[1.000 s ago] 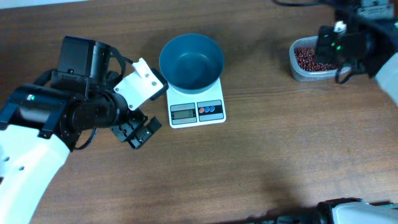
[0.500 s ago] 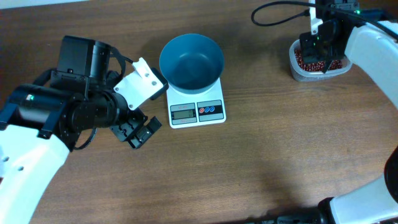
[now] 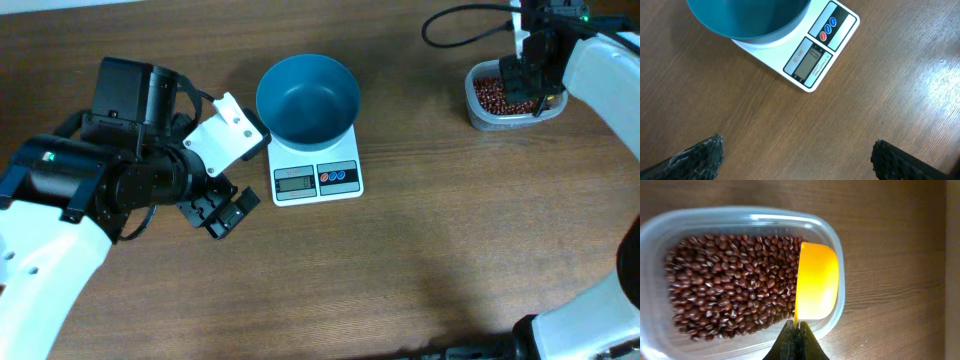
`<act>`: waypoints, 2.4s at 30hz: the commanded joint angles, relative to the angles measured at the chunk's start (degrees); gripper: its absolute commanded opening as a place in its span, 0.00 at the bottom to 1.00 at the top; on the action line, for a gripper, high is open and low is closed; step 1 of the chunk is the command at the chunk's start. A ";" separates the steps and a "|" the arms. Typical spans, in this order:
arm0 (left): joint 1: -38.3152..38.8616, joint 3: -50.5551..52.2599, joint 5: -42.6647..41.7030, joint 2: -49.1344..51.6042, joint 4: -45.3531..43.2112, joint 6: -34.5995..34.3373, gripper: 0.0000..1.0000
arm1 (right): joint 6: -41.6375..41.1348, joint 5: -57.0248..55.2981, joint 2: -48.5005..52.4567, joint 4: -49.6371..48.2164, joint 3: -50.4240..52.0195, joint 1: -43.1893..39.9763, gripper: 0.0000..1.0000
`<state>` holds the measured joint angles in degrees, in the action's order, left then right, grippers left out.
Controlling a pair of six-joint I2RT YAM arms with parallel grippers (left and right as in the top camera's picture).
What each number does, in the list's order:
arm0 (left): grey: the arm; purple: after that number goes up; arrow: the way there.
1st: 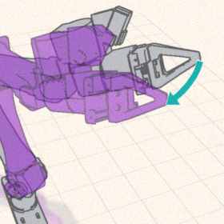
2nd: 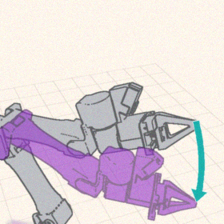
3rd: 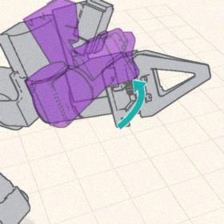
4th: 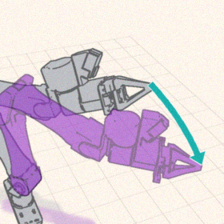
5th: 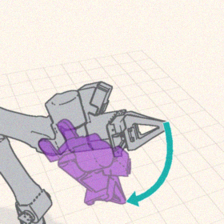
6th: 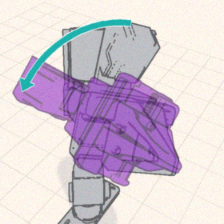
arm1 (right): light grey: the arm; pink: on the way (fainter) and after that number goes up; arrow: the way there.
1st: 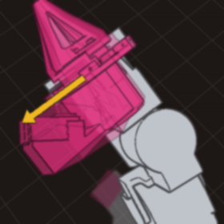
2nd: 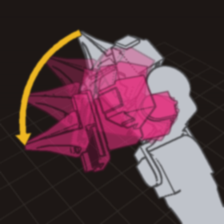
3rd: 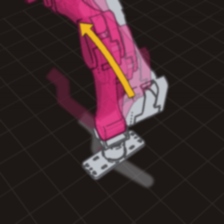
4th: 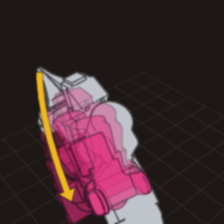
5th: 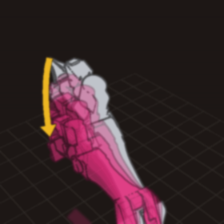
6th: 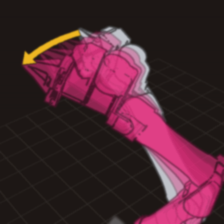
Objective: Scoop item into bowl and weigh 50g on scale
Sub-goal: 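Lower the scoop into the red beans with the right gripper, then drag the scoop through the beans to fill it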
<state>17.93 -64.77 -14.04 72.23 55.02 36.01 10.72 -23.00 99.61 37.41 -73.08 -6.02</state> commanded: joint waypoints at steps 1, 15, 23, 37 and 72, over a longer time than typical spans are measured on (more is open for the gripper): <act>0.17 -1.22 0.17 -0.24 -0.07 0.70 0.99 | -0.02 0.26 2.14 0.11 -0.44 -0.44 0.04; 0.17 -1.22 0.15 -0.24 -0.07 0.70 0.99 | -5.66 6.14 4.76 -0.24 -0.44 -0.50 0.04; 0.17 -1.22 0.17 -0.24 -0.07 0.72 0.99 | -11.47 16.06 4.81 -0.13 -0.46 -3.06 0.04; 0.17 -1.22 0.17 -0.24 -0.07 0.70 0.99 | -11.69 25.44 4.68 3.61 -1.49 -3.82 0.04; 0.17 -1.22 0.17 -0.24 -0.07 0.70 0.99 | -22.01 51.65 10.43 13.05 -3.08 -22.12 0.04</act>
<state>17.93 -64.79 -14.04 72.23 55.02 36.03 -10.57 29.52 107.46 49.06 -77.47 -26.30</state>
